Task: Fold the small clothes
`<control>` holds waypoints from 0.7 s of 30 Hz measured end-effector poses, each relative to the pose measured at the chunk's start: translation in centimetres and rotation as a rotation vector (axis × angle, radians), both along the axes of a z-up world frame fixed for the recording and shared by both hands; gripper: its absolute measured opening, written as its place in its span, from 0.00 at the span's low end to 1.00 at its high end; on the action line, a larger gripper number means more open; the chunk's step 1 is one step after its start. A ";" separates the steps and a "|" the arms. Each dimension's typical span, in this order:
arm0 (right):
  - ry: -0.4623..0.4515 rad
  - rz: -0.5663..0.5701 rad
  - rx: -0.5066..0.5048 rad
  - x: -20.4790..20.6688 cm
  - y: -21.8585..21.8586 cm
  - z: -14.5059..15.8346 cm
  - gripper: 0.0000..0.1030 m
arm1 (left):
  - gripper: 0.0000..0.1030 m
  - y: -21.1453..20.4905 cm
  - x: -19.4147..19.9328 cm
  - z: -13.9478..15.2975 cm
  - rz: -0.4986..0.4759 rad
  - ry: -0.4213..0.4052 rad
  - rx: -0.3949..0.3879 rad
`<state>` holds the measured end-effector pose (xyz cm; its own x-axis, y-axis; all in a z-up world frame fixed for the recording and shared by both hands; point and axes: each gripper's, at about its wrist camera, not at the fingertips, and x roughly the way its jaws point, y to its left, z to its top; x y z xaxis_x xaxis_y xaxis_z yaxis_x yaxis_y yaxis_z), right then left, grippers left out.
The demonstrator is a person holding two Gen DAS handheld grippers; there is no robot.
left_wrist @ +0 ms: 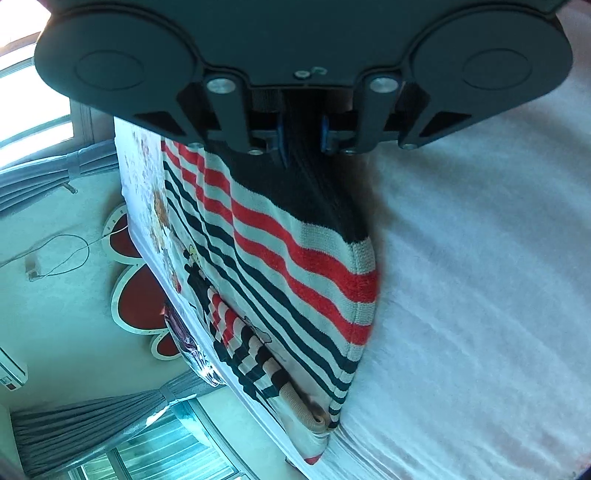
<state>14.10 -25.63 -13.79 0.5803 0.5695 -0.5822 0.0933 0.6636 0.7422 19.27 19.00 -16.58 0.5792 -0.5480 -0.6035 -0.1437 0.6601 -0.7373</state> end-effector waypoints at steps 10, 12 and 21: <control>-0.177 0.014 -0.024 -1.6 -2.3 3.1 0.04 | 0.05 0.6 -2.3 2.9 0.064 -0.103 0.156; -0.088 0.034 -0.087 -0.7 -2.4 1.5 0.04 | 0.05 0.6 -1.9 1.5 0.057 -0.043 0.190; -0.155 0.027 -0.080 1.2 -3.5 3.9 0.04 | 0.04 1.1 -2.2 3.2 0.161 -0.103 0.140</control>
